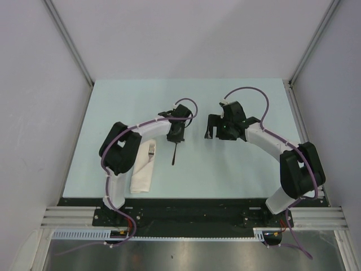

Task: Fold the napkin into a case and place the utensils inside
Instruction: Pick up the spoon from the center of the board, then pass from the left arm to the right

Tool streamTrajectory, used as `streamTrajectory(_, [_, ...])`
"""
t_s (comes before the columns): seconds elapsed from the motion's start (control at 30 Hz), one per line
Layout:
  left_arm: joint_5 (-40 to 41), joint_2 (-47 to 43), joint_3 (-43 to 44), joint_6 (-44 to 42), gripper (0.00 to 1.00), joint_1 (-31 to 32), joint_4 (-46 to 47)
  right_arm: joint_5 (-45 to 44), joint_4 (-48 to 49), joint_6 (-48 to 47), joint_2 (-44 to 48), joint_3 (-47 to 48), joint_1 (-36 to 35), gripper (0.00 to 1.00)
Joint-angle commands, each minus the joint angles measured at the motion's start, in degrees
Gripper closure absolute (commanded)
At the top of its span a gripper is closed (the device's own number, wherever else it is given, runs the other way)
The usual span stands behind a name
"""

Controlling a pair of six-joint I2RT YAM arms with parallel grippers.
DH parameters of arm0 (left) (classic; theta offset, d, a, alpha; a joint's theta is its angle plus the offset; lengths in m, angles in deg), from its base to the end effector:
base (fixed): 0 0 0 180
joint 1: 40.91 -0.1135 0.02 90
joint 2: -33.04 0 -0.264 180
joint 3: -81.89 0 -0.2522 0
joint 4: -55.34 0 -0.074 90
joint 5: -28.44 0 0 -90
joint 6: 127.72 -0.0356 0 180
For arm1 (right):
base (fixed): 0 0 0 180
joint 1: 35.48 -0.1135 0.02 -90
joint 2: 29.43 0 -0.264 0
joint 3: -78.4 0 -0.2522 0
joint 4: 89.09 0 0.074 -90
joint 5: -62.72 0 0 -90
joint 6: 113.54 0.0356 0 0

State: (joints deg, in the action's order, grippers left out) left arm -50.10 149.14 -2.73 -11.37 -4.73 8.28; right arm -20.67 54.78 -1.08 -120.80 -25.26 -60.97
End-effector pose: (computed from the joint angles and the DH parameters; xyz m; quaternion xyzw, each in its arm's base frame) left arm 0.3377 -0.2382 0.1605 0.0645 0.9744 -0.0158 0.2147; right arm 0.3038 0.1494 0.2268 -0.0441 0.9407 0.1846 0.2812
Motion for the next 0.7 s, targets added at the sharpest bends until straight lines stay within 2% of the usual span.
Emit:
streamTrajectory(0.0, [-5.13,1.07,-3.13,-2.61,1.00,-0.50,3.14,4.54,6.89,1.97,0.41,-0.80,0.36,0.09])
streamTrajectory(0.13, [-7.24,-6.65,-11.02,-3.76,1.00,-0.50,8.50,19.53,18.75,6.45,-5.02,-1.24,3.08,0.09])
streamTrajectory(0.2, [-7.86,-11.66,-13.32,-4.20,1.00,-0.50,10.70,22.99,23.57,7.33,-8.19,0.25,3.09,0.11])
streamTrajectory(0.33, [-9.17,-17.29,-18.07,-3.50,1.00,-0.50,11.59,30.89,28.34,10.31,-18.12,6.82,2.82,0.27])
streamTrajectory(0.47, [-10.67,-19.59,-21.41,-2.88,1.00,-0.24,12.99,35.75,30.72,10.15,-26.29,11.93,1.42,0.33])
streamTrajectory(0.6, [-11.02,-20.91,-23.53,-2.18,1.00,-0.06,14.14,37.06,29.48,8.83,-30.08,14.93,-0.78,0.33])
streamTrajectory(0.67, [-11.02,-21.87,-24.32,-2.00,1.00,0.29,14.49,38.38,30.19,9.53,-31.40,15.63,-1.22,0.36])
